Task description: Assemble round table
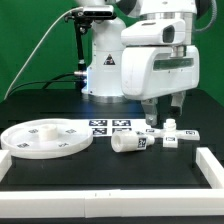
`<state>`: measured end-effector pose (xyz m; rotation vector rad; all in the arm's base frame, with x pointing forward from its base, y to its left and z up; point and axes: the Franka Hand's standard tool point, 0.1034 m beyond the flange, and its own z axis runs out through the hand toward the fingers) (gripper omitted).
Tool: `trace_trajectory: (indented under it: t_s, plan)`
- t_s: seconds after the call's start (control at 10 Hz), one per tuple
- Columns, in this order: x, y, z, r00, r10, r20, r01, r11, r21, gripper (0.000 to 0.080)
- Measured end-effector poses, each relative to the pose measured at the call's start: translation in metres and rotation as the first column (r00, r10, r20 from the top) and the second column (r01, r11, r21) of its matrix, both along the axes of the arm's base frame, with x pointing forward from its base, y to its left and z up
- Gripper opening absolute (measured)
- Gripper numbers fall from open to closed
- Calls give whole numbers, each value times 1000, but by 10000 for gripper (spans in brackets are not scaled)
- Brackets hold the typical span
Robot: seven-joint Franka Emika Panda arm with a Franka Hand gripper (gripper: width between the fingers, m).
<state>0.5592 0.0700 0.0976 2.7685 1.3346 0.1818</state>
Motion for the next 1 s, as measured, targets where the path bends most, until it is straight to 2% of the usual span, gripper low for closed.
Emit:
trace_trajectory:
  t_s: [0.4, 0.5, 0.7, 0.9, 1.0]
  plan:
    - [-2, -3, -2, 1000, 3, -6, -3, 1000, -2, 650]
    - [-11, -16, -5, 1000, 2, -21, -2, 1000, -3, 650]
    - [-40, -53, -5, 998, 30, -47, -31, 999, -21, 650]
    - [-55, -86, -11, 995, 20, -96, -21, 1000, -10, 650]
    - [-52, -85, -10, 996, 7, -89, -8, 1000, -9, 650]
